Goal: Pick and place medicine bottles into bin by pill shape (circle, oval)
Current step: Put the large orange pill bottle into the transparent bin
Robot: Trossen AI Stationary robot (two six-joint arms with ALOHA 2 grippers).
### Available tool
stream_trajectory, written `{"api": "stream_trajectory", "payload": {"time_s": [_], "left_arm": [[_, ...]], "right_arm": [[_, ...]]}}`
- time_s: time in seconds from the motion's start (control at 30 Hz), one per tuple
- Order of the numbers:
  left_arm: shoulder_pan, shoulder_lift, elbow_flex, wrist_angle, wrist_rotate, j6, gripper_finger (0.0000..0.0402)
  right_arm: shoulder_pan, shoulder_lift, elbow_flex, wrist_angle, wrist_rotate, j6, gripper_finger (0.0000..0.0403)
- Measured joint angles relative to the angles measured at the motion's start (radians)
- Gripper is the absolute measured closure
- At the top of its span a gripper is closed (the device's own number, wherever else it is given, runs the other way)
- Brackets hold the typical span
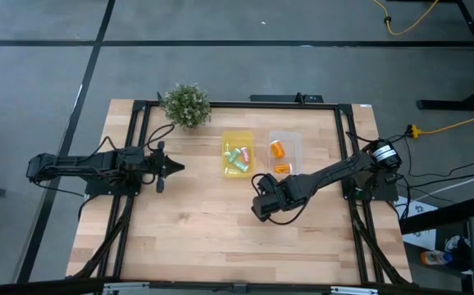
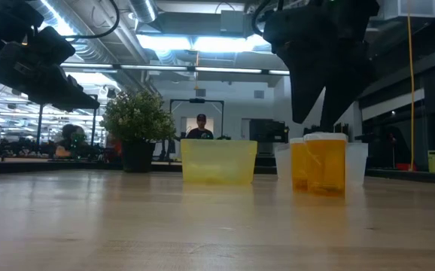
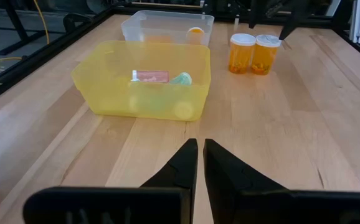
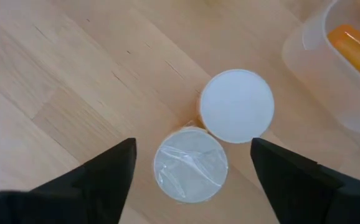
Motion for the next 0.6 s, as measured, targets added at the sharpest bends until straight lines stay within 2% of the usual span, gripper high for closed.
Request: {"api": "stream_trajectory", "payload": {"time_s": [0.17,0.27,0.4,0.6], "left_arm": [[0.000,0.000,0.000,0.000,0.000,0.000,0.0379],[0.000,0.000,0.000,0.000,0.000,0.000,0.0379],[0.000,0.000,0.000,0.000,0.000,0.000,0.0379],[0.000,0.000,0.000,0.000,0.000,0.000,0.0379]], "right_arm": [[0.013,0.000,0.000,0.013,-0.001,0.010,0.0072],[0.015,0.001,0.000,0.006,-0.059,0.060,0.0074],[0.022,0.031,0.002,-0.031,-0.051,0.105,0.0075],[0.022,0.090,0.002,0.007,-0.034,0.105,0.0076]]}}
